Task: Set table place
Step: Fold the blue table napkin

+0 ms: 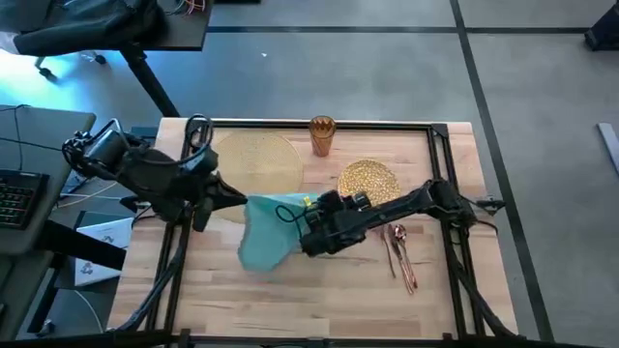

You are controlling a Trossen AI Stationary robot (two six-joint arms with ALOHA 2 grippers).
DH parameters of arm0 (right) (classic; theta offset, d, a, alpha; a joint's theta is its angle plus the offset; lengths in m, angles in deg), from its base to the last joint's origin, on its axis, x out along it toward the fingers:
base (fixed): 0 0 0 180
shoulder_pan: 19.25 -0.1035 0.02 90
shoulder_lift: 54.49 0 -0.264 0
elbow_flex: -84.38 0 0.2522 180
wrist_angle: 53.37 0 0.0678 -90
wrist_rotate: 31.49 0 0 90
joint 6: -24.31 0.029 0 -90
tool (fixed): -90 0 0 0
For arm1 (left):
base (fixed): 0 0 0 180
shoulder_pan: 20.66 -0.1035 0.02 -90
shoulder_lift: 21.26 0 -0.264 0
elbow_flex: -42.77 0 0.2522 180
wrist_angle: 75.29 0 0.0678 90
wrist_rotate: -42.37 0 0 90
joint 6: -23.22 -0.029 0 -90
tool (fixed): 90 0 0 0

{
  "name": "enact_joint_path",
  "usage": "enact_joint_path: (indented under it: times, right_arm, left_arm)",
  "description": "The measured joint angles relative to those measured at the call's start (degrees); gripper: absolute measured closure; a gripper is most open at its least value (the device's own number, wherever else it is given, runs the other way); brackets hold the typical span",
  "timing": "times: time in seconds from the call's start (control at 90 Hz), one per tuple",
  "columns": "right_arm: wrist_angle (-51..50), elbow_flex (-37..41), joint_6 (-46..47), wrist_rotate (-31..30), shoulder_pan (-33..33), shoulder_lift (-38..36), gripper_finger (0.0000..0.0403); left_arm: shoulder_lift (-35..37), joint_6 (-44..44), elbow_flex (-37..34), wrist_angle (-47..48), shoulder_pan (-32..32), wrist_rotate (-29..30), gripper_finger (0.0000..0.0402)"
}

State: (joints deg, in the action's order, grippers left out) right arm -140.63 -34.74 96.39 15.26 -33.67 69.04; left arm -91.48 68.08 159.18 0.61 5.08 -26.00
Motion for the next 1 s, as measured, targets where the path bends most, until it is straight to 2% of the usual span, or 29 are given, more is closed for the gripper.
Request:
enact_joint_path:
  times: [0.078,0.111,0.156,0.267,0.333,0.444,0.6,0.656,0.7,0.756,0.811,0.922,1.0]
  right_arm:
    - [9.8,1.0,-13.2,4.7,1.2,0.0,0.0363]
    - [12.5,1.1,-18.0,6.8,1.6,0.0,0.0382]
    - [13.6,0.8,-22.1,9.1,2.0,-0.3,0.0391]
    - [9.0,-0.3,-28.8,13.6,2.2,-3.5,0.0401]
    - [7.1,-0.5,-33.1,19.5,2.0,-7.0,0.0402]
    - [8.0,-0.5,-38.3,34.5,0.6,-11.8,0.0403]
    - [14.6,-0.5,-38.4,64.6,-3.4,-16.8,0.0403]
    - [18.4,-0.5,-35.9,74.4,-5.1,-18.4,0.0403]
    - [21.1,-0.5,-33.7,79.4,-6.2,-19.7,0.0403]
    - [21.5,-0.5,-31.5,79.9,-6.8,-22.5,0.0403]
    - [19.1,-0.5,-30.6,74.8,-5.9,-25.3,0.0403]
    - [9.2,-0.7,-31.5,59.9,-1.0,-28.8,0.0403]
    - [0.9,-0.4,-31.9,52.9,4.2,-28.6,0.0403]
  left_arm:
    - [0.1,0.0,0.0,0.0,0.2,0.6,0.0402]
    - [0.2,0.0,0.0,0.0,0.2,0.6,0.0402]
    - [0.4,0.0,0.0,0.0,0.2,0.6,0.0402]
    - [1.2,0.0,0.0,0.0,0.2,-0.9,0.0402]
    - [1.8,0.0,0.0,0.1,0.5,-3.9,0.0402]
    - [2.1,0.7,0.0,0.0,2.1,-14.2,0.0402]
    - [0.6,6.1,-0.5,-3.4,7.3,-31.1,0.0402]
    - [-0.2,7.2,-0.6,-6.1,10.0,-34.4,0.0402]
    - [-0.4,7.2,-0.6,-8.2,11.8,-35.0,0.0402]
    - [-0.3,5.2,-0.6,-8.6,12.9,-32.7,0.0402]
    - [0.0,2.1,-0.6,-6.5,13.0,-26.3,0.0402]
    - [0.0,-1.8,-0.6,4.2,11.9,-7.1,0.0402]
    - [-0.1,-0.5,-0.7,14.1,9.4,5.9,0.0402]
